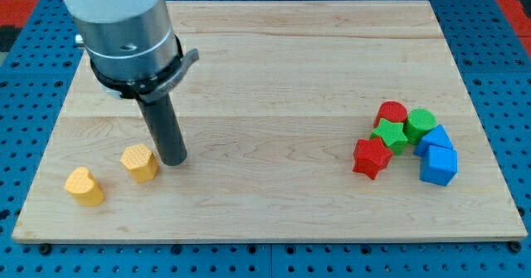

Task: Push the yellow hexagon closer to the yellow heart

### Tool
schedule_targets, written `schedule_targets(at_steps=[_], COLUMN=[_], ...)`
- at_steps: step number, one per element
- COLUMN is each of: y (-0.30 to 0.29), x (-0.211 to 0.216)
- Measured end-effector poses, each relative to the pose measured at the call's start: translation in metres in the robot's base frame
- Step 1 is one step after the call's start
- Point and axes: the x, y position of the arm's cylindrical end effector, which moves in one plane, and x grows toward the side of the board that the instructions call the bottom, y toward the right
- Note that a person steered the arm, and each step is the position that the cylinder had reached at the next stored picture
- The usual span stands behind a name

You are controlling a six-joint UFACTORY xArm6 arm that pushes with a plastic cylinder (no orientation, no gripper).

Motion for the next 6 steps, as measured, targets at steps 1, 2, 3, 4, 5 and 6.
schedule_targets(at_steps=[1,2,3,4,5,6], y=[-0.005,-0.025,-0.036,-0.045,-0.057,-0.055], x=[0.005,0.005,0.005,0.005,0.005,0.005])
